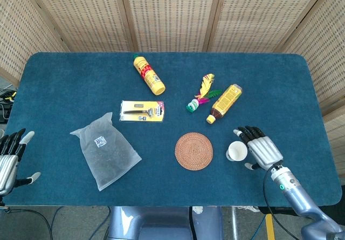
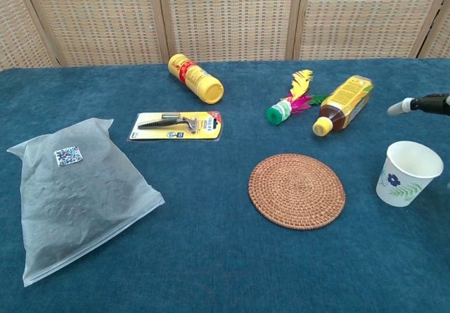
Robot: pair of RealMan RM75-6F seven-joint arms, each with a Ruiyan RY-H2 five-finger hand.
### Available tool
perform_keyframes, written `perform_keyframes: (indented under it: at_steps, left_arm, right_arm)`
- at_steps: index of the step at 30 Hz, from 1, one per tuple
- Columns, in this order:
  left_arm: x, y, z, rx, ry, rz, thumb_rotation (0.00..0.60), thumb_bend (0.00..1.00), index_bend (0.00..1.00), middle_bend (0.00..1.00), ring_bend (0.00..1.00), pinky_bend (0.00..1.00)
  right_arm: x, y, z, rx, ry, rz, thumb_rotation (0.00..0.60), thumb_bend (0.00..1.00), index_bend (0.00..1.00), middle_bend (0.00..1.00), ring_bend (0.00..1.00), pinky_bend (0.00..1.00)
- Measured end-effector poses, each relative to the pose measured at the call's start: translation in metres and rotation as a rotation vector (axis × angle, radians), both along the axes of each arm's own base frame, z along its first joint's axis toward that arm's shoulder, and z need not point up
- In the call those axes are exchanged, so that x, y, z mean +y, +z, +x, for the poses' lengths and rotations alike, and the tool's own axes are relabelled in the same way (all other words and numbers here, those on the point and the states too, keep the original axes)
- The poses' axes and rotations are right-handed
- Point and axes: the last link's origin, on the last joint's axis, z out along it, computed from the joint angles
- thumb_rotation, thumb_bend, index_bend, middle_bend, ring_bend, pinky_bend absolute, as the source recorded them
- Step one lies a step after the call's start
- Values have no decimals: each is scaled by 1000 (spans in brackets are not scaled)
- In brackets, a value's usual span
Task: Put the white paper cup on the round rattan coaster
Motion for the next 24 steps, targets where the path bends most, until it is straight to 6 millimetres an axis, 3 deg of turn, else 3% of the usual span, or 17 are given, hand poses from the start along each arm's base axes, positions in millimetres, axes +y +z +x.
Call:
perform_keyframes:
  at_steps: [4,10,15,18,24]
  left_arm:
    - [2,-2,0,5,3,-9,600,0,0,0,0,0]
    - [2,-4,1,10,1,-14,600,0,0,0,0,0]
    - [2,-5,1,12,4,-16,600,0,0,0,0,0]
    - [2,-5,1,13,4,-18,600,0,0,0,0,0]
    - [3,-6,0,13,6,-20,600,0,0,0,0,0]
  right_arm:
    - [-8,-9,5,15,-12,26,600,0,113,115,98,247]
    - [-13,-19,9,8,-32,60,600,0,165,175,157,313]
    - [-18,-28,11,-6,-42,71,600,4,299,328,332,455]
    - [-20,-32,11,-17,-46,66,600,60,384,428,417,527]
    - [-21,-33,11,-49,-43,49,600,99,422,457,440,536]
